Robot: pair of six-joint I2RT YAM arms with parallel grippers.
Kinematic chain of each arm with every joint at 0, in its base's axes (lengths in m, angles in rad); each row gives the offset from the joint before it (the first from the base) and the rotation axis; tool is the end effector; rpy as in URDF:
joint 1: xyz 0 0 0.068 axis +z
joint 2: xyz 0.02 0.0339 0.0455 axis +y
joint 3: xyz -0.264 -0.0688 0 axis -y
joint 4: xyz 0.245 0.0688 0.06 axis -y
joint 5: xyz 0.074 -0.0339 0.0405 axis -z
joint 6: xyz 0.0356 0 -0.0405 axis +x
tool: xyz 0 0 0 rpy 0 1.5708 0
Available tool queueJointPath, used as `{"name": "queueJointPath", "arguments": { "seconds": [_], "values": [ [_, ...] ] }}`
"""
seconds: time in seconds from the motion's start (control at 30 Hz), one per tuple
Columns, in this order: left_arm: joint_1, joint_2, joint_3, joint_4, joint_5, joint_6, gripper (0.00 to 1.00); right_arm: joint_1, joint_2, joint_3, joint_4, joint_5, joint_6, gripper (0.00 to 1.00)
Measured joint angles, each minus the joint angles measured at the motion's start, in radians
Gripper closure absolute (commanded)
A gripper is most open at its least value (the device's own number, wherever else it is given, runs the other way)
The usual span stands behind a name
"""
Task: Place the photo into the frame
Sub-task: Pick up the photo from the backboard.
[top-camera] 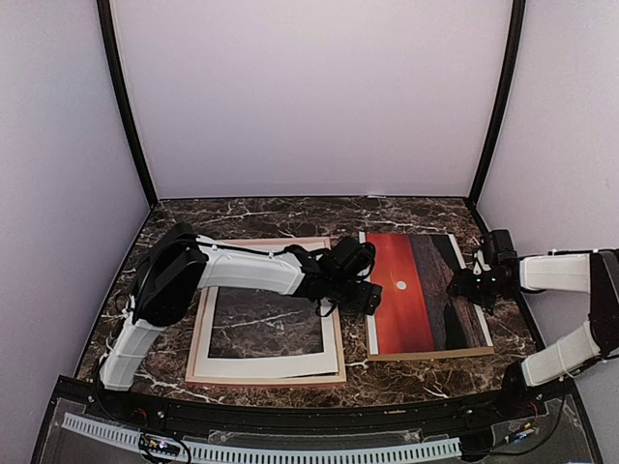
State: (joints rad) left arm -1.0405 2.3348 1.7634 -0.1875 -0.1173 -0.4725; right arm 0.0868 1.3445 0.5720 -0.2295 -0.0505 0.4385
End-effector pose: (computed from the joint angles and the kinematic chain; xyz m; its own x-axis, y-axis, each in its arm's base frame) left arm 0.2669 -0.4469 0.1468 -0.6803 0.2666 -0.6827 0.5662 0.7827 -0.2585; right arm 0.2361 0.0223 0.1504 -0.8082 0.3553 -0.4696 0.2535 0.9297 0.2672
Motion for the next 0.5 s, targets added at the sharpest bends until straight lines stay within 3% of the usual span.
{"name": "queueJointPath", "arguments": {
  "seconds": [0.5],
  "values": [
    [0.027,-0.025,-0.071,0.119,0.087,-0.073,0.13,0.095,0.065,0.0,0.146,-0.117,0.019,0.29]
  ]
}}
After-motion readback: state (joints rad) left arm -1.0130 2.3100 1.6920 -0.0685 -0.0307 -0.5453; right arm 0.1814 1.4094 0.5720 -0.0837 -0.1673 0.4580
